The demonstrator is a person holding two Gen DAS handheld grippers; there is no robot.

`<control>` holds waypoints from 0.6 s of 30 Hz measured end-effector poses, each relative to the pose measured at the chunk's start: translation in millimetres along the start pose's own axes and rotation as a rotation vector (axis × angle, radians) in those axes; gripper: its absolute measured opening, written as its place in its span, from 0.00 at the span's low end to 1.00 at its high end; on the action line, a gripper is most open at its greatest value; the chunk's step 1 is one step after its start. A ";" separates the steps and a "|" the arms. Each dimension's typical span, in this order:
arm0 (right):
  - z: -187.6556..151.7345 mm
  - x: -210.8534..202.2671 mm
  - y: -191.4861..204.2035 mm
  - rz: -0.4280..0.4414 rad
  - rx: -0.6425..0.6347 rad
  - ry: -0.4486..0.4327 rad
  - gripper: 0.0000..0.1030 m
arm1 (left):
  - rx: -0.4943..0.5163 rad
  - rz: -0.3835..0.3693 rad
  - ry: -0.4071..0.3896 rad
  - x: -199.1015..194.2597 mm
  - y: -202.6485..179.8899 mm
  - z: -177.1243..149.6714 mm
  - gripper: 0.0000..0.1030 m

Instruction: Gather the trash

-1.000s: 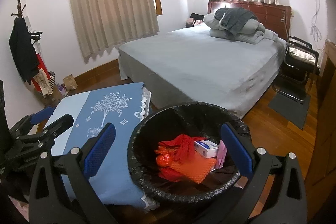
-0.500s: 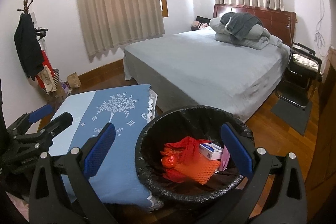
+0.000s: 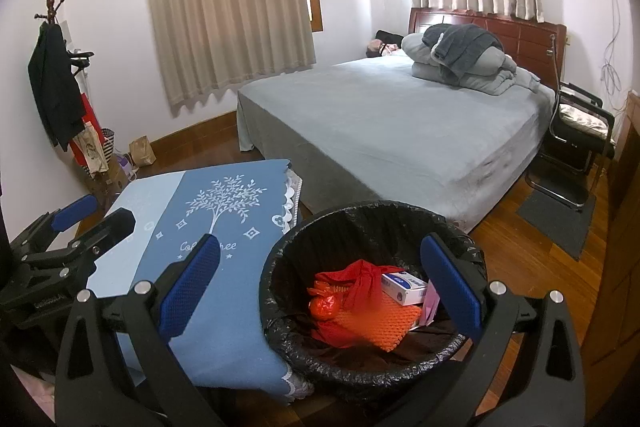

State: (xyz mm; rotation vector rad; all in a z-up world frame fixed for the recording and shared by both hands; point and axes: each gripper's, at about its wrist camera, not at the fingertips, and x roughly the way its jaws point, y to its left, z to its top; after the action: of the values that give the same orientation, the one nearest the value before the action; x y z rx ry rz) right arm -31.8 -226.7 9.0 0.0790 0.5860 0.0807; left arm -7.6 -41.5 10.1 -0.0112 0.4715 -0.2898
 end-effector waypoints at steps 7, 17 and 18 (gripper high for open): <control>-0.1 0.3 0.0 0.001 0.000 0.002 0.95 | -0.001 0.000 0.000 0.1 0.1 -0.2 0.94; 0.2 0.1 0.5 0.001 0.000 0.002 0.95 | -0.002 0.002 0.000 -0.7 1.0 0.7 0.94; 0.0 0.2 0.4 0.000 -0.001 0.001 0.95 | -0.002 0.002 0.000 -0.6 1.1 0.7 0.94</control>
State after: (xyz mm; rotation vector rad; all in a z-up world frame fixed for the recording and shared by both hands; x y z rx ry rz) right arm -31.7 -226.3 8.9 0.0783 0.5870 0.0809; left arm -7.5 -40.3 10.9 -0.0124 0.4718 -0.2871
